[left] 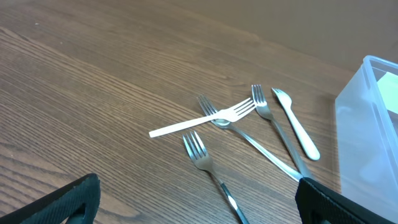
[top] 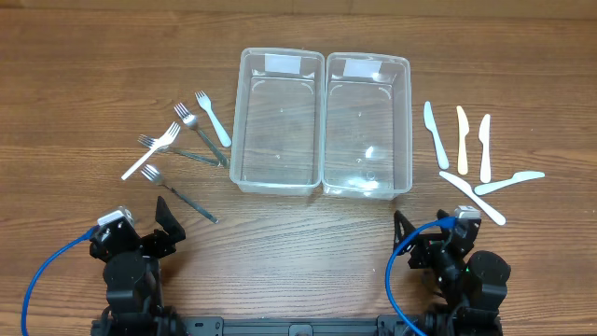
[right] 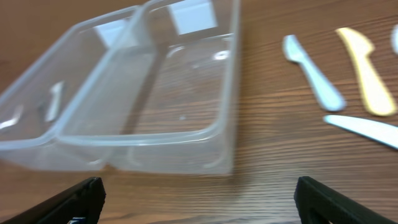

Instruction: Pack container

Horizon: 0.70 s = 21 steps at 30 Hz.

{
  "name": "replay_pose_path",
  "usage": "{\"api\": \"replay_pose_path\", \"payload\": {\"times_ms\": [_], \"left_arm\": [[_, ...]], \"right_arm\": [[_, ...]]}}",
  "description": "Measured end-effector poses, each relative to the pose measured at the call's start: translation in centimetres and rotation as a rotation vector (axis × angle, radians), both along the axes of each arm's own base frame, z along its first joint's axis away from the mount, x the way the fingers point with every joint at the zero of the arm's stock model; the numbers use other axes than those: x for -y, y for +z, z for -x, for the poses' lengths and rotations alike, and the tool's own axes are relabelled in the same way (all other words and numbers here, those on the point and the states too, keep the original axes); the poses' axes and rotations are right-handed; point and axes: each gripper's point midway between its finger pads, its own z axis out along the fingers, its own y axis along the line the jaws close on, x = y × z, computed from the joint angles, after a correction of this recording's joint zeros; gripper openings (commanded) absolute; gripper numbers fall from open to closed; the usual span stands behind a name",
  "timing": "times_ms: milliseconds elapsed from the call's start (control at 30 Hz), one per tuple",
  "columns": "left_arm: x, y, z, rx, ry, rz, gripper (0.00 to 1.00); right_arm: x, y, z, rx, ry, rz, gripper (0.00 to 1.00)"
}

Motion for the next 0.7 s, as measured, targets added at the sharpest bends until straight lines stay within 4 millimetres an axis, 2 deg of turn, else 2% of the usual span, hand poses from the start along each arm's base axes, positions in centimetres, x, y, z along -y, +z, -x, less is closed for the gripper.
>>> {"api": "replay_pose_path", "payload": {"times_ms": [267, 400, 567, 700], "left_arm": [[-0.4, 0.1, 0.1, 0.0, 0.026, -0.009, 1.0], [-1.6, 0.2, 0.5, 0.0, 0.093, -0.032, 1.0], [-2.0, 0.3, 0.7, 0.004, 0.122, -0.03, 1.0], [-0.6, 1.1, -0.2, 0.06, 0.045, 0.023, 1.0]], "right_arm": [[1.3, 0.0, -0.3, 0.004, -0.069, 0.034, 1.0], [1.3, 2.3, -1.2, 0.107, -0.066, 0.039, 1.0], [-1.1, 3.6, -1.0, 0.158, 0.067, -0.01, 1.0], [-3.7, 4.4, -0.2, 0.188, 0.222, -0.064, 1.0]]}}
